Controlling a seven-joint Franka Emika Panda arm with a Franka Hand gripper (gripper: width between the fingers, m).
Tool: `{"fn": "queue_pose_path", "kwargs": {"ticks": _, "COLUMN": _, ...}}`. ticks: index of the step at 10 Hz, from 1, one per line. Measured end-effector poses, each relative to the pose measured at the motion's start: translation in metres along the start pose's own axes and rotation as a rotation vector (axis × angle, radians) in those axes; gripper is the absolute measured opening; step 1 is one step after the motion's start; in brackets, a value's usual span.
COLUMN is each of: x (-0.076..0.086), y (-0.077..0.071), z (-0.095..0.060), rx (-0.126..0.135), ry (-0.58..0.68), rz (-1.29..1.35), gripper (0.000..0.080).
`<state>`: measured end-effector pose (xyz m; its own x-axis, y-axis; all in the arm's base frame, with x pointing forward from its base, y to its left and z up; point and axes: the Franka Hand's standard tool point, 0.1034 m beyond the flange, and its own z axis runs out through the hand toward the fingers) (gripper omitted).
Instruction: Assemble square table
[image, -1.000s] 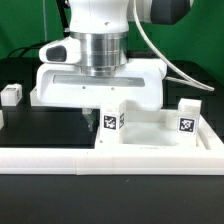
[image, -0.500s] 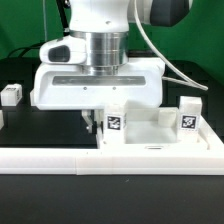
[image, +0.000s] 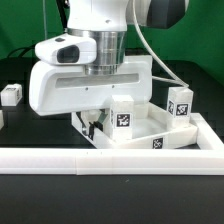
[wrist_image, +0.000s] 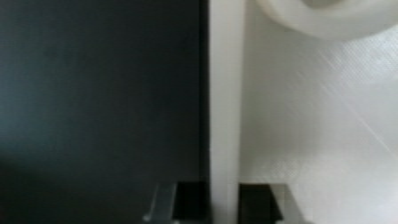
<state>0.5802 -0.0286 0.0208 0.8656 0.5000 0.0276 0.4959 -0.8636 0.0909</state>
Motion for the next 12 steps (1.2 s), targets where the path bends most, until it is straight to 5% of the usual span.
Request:
{"fn": "queue_pose_path", "kwargs": {"ticks": 2, "x": 0.021, "y": -0.003, "z": -0.001, "rx": -0.061, "ry": 0.039, "rz": -0.336, "gripper": 0.0067}}
{"fn": "queue_pose_path", "kwargs": {"ticks": 8, "x": 0.016, "y": 0.006, "z": -0.001, "rx": -0.083, "ry": 0.007, "rz": -0.647, "gripper": 0.007}}
{"fn": "queue_pose_path", "kwargs": {"ticks": 10, "x": 0.025, "y": 0.003, "z": -0.003, "rx": -0.096, "ry": -0.013, "rz": -0.969, "gripper": 0.007}}
{"fn": "queue_pose_path", "kwargs": {"ticks": 12, "x": 0.042, "y": -0.011, "z": -0.006, "rx": -0.08, "ry": -0.048, "rz": -1.244, "gripper": 0.007}}
